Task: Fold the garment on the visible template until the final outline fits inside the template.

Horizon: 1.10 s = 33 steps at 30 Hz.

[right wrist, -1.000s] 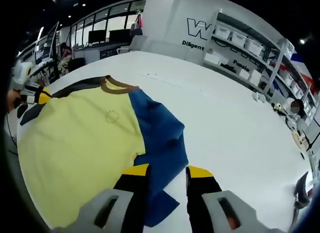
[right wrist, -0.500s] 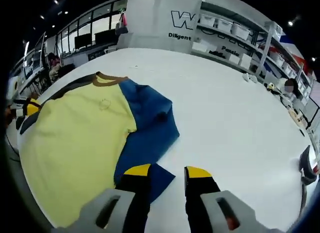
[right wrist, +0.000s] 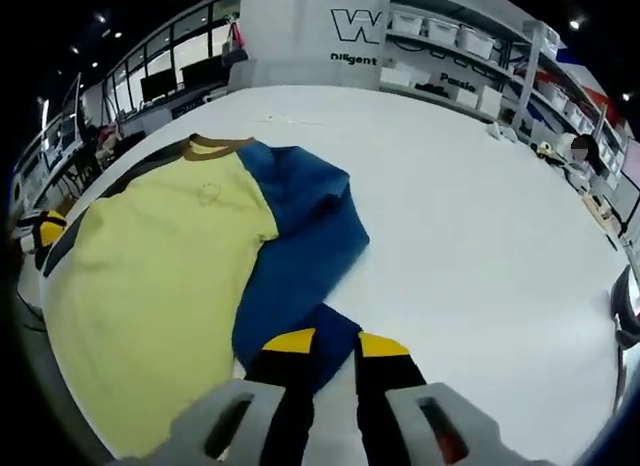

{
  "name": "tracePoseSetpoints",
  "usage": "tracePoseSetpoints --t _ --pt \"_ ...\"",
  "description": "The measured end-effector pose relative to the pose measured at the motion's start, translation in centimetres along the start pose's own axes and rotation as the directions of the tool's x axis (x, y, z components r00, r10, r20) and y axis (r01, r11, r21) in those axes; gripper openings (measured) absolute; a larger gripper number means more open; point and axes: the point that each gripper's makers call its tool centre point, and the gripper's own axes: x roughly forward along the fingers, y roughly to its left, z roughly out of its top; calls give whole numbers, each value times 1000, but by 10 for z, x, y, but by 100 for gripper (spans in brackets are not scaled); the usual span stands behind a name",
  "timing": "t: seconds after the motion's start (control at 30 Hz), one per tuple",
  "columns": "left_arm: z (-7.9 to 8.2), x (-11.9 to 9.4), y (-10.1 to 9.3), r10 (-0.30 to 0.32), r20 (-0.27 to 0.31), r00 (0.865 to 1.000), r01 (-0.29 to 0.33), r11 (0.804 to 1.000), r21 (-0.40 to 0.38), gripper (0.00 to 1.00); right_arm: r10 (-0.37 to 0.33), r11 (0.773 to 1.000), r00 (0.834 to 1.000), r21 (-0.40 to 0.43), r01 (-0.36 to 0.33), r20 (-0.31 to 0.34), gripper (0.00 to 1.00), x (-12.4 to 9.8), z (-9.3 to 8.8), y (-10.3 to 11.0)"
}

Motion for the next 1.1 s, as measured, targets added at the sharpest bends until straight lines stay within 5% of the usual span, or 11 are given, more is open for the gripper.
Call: tracePoseSetpoints --t 0.43,0.57,0.63,0.83,1.1 --pt "-3 -1 -7 -14 -1 1000 14 1000 4 9 -14 999 1000 -28 14 12 0 0 1 6" --pt "-3 -1 -8 -2 -11 1000 3 997 80 9 -14 1000 1000 13 14 7 0 -2 1 6" --pt "-2 0 -12 -23 -2 1000 23 998 53 9 -31 999 994 37 27 103 0 -15 22 0" --pt "-4 1 -13 -27 -18 999 28 996 80 9 -60 997 988 57 52 144 0 -33 38 -13" --pt "-8 1 -14 -30 -38 999 33 996 79 9 -137 984 959 142 103 250 0 -73 67 -39"
